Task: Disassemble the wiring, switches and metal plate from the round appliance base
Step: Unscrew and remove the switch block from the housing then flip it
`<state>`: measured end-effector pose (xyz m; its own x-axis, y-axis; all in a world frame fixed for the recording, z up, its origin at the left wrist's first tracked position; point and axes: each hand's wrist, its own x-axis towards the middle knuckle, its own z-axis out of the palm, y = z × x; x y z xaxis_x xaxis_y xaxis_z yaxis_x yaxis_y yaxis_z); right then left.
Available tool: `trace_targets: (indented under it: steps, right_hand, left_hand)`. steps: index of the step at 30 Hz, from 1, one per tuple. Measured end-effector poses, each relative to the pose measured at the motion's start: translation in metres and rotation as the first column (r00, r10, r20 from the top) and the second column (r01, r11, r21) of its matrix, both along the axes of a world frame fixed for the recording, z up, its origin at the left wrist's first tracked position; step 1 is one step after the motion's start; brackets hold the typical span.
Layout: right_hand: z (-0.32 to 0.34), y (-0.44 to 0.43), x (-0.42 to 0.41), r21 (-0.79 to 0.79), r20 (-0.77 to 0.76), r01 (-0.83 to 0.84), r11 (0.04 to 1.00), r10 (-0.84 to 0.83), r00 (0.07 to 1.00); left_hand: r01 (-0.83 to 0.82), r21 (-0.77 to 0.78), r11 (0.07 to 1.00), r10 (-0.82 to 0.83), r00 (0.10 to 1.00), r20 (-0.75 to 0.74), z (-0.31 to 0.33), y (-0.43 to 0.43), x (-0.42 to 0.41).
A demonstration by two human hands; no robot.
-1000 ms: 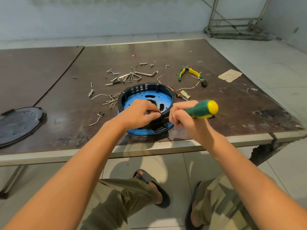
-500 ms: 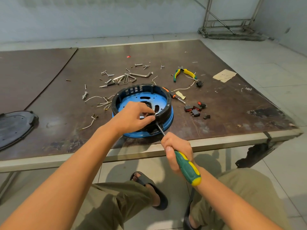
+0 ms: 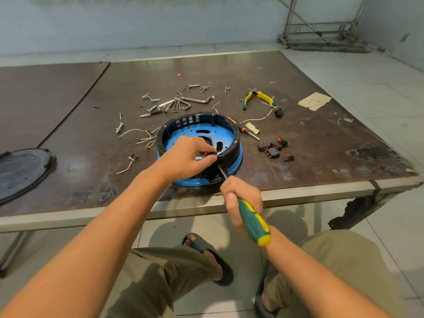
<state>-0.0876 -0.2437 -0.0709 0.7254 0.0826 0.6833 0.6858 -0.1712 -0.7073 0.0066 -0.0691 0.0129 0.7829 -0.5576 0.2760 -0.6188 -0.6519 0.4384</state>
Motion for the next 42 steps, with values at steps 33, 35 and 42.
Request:
trace_targets:
  steps: [33,35,42]
  right_hand:
    - [0.033,0.000,0.009,-0.469,-0.051,0.045,0.882,-0.078,0.996]
    - [0.046,0.004,0.016,-0.419,-0.106,0.014,0.908,-0.064,0.992]
    - [0.081,-0.001,0.046,-0.404,-0.320,-0.129,0.906,-0.007,0.948]
  left_hand:
    - [-0.214,0.314,0.925,0.132,0.956,0.263,-0.014,-0.013,-0.018]
    - [-0.213,0.314,0.925,0.132,0.956,0.260,-0.013,-0.012,-0.019]
    - [-0.207,0.305,0.930,0.138,0.963,0.233,-0.010,-0.012,-0.022]
